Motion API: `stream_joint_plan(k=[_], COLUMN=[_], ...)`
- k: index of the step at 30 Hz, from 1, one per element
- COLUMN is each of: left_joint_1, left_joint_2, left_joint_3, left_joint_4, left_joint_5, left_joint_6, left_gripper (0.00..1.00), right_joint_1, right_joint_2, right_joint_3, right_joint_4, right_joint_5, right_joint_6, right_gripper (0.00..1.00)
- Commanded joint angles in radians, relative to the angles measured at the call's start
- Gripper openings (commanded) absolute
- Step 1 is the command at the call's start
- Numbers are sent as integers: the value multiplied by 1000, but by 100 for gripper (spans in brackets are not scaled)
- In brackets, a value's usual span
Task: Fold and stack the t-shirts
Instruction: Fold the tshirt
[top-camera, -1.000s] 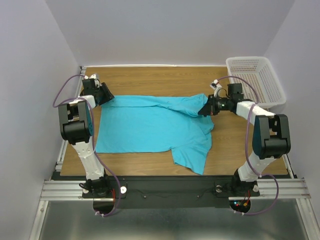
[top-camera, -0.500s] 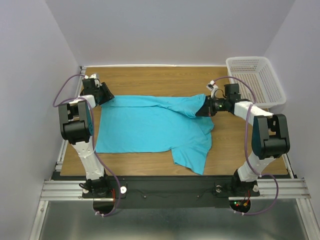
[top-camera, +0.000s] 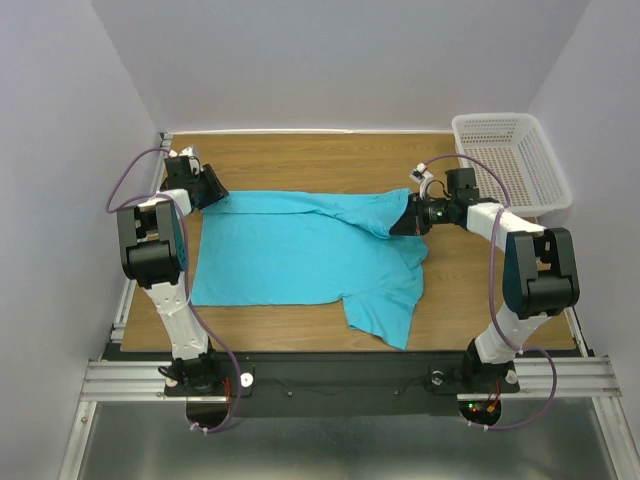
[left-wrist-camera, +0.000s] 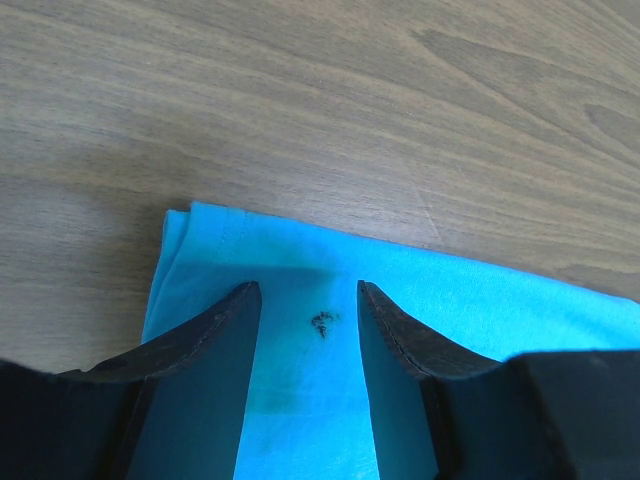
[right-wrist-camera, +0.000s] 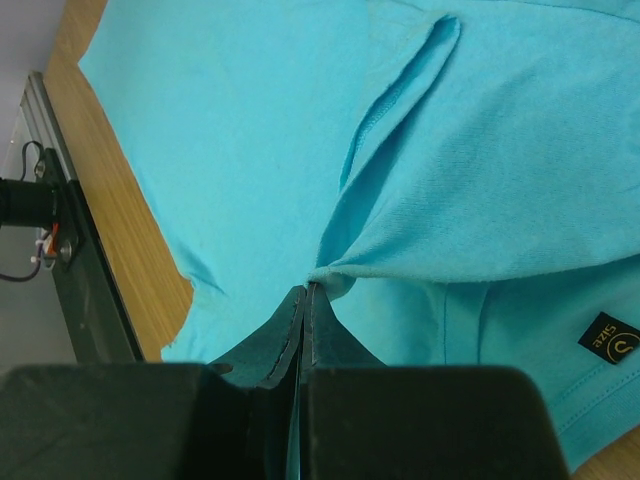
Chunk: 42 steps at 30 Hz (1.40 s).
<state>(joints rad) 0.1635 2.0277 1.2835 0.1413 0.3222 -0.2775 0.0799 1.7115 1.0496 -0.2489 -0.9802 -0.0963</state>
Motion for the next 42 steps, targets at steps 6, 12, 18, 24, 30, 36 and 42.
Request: stream_joint_plan(k=[6, 12, 18, 24, 30, 36, 42], left_joint_1=[-4, -4, -2, -2, 2, 13, 19], left_joint_2=[9, 11, 6, 11, -15, -90, -214], left_joint_3=[31, 30, 30, 31, 33, 45, 48], left_joint_4=[-25, -25, -25, -25, -26, -19, -11], left_joint_5=[-3, -3, -2, 2, 12, 37, 37], left_joint_6=[17, 17, 20, 17, 29, 35, 35], left_gripper=[55, 55, 55, 55, 55, 56, 59], right_joint_1=[9, 9, 11, 9, -35, -75, -72], right_joint_2=[-41, -49, -21, -7, -50, 0, 88], right_joint_3=[-28, -36, -26, -8, 159, 319, 348], right_joint_4=[-9, -13, -13, -16, -58, -81, -128], right_joint_5=[-46, -29, -20, 11, 127, 225, 111], right_joint_6=[-45, -46, -42, -33, -36, -23, -8], right_gripper=[1, 1, 1, 41, 66, 66, 58])
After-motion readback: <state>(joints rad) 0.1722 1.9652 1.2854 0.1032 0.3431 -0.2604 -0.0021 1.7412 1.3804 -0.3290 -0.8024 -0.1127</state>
